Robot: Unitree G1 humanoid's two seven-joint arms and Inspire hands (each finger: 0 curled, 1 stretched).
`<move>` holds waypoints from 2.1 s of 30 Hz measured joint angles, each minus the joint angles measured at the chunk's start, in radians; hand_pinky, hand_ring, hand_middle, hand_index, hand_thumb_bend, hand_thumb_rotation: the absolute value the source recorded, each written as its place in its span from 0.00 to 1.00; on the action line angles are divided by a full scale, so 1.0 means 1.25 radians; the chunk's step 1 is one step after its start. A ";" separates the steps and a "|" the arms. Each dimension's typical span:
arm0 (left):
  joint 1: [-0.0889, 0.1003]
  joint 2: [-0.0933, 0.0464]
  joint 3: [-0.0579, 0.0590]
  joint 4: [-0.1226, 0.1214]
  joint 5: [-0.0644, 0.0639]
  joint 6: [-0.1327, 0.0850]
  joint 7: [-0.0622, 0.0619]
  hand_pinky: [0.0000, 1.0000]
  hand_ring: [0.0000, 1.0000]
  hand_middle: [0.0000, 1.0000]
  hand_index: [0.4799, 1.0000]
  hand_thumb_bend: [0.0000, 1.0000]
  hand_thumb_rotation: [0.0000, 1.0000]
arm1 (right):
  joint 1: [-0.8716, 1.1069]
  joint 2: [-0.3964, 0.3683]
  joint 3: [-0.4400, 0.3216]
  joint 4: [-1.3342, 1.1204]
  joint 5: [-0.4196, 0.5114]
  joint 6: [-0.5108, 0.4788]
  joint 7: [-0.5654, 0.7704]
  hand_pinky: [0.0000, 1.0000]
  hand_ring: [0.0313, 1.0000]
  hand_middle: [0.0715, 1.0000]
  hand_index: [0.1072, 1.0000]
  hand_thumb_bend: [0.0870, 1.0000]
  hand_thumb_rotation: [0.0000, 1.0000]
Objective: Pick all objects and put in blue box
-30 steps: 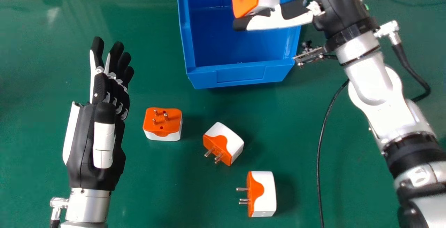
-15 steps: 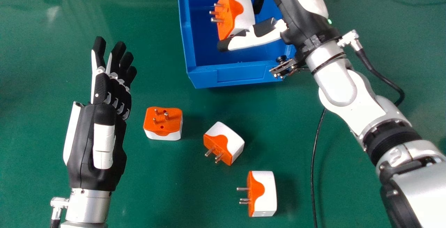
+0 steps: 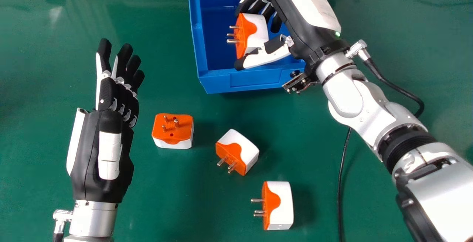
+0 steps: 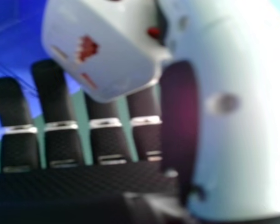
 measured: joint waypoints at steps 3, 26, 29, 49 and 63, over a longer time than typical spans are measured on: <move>-0.001 0.000 0.000 0.003 0.000 0.000 0.000 0.99 0.99 1.00 1.00 0.92 0.92 | -0.009 0.006 0.004 0.010 -0.001 0.020 -0.003 0.37 0.37 0.45 0.47 0.47 0.00; -0.015 0.000 0.000 0.021 0.000 -0.008 -0.001 0.99 0.99 1.00 1.00 0.91 0.92 | -0.057 0.012 0.024 0.019 -0.010 0.051 -0.058 0.39 0.37 0.44 0.48 0.47 0.00; -0.015 0.000 0.000 0.021 -0.001 -0.008 -0.002 0.99 0.99 1.00 1.00 0.91 0.92 | -0.057 0.012 0.023 0.019 -0.010 0.051 -0.055 0.39 0.37 0.45 0.48 0.47 0.00; -0.018 0.000 0.001 0.022 -0.012 -0.007 -0.015 0.99 0.99 1.00 0.97 0.85 0.91 | -0.058 0.009 0.013 0.019 -0.006 0.036 0.002 0.65 0.71 0.73 0.72 0.95 0.14; -0.021 0.000 0.001 0.022 -0.012 -0.007 -0.014 0.99 0.99 1.00 0.97 0.87 0.91 | -0.058 0.005 0.005 0.018 0.008 0.027 0.005 0.68 0.73 0.76 0.75 0.98 0.16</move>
